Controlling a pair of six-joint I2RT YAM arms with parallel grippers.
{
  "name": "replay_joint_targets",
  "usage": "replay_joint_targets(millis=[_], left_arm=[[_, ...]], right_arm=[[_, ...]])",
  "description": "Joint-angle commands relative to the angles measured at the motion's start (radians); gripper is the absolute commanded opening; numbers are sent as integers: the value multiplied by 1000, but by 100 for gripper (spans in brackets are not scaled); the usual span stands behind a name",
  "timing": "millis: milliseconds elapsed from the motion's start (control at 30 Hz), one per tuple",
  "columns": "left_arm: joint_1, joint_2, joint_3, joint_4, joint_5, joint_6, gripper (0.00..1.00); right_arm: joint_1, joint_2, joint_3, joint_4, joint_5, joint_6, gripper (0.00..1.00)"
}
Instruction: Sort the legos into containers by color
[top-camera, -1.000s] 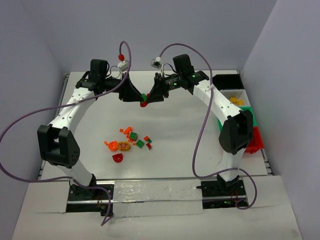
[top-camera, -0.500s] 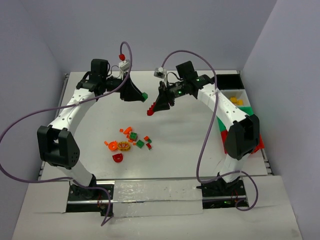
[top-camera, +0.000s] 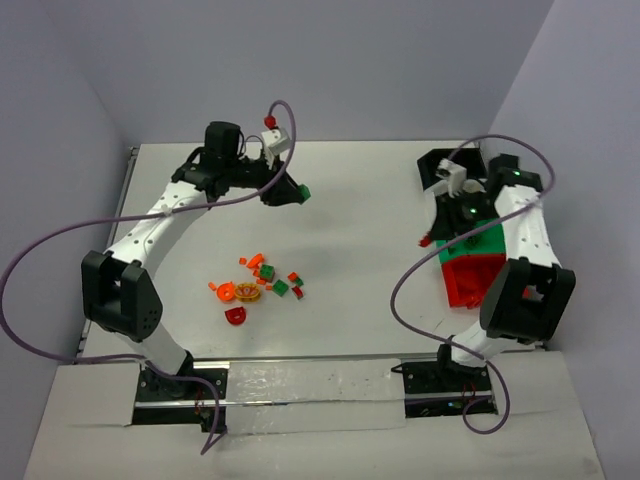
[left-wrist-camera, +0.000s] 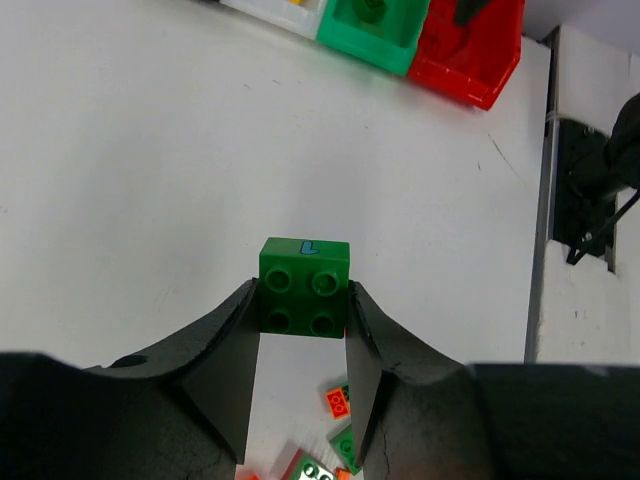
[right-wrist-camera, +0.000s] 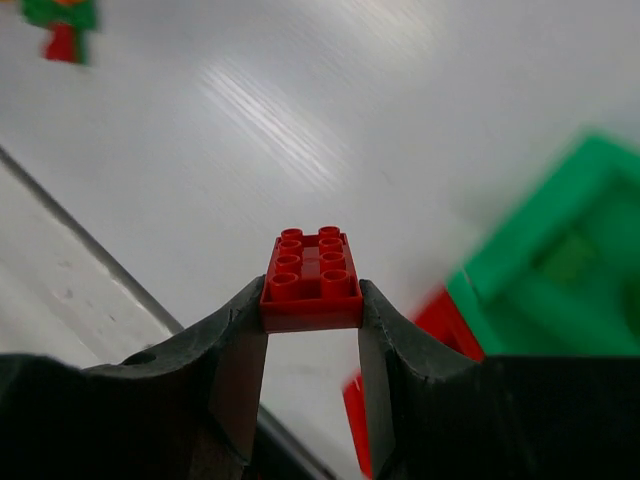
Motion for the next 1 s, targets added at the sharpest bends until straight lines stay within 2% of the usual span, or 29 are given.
replay_joint_targets(millis=[0,67,200,433,467,600,633,733,833,967], left_arm=[[-54,24,8,-10,-84,74,0],[-63,48,24,-4,-82,66,0],[-69,70,44,-8,-81,72,0],[-72,89,66,-29,-93,96,0],[-72,89,66,-32,-95,97,0],[-72,83,55,-39,-90,102,0],[-72,81,54,-41,-83,103,0],[-71,68,47,-57,-40,118,0],[-71,54,27,-46,2,110,0],[-71,38,13,-34,5,113,0]], right_arm=[[-168,-64,-7,-210,176,-219,0],[-283,-51,27,-243,226,-253,0],[-361,-22,51,-235,318,-264,0],[-403,10,4,-171,434,-277,2],[-403,10,-7,-161,450,-275,9],[-403,30,-15,-149,488,-263,58],[-403,33,-5,-155,489,-261,65],[-391,47,112,-213,439,-254,75],[-346,38,215,-268,318,-231,80],[-130,18,295,-225,197,-104,81]])
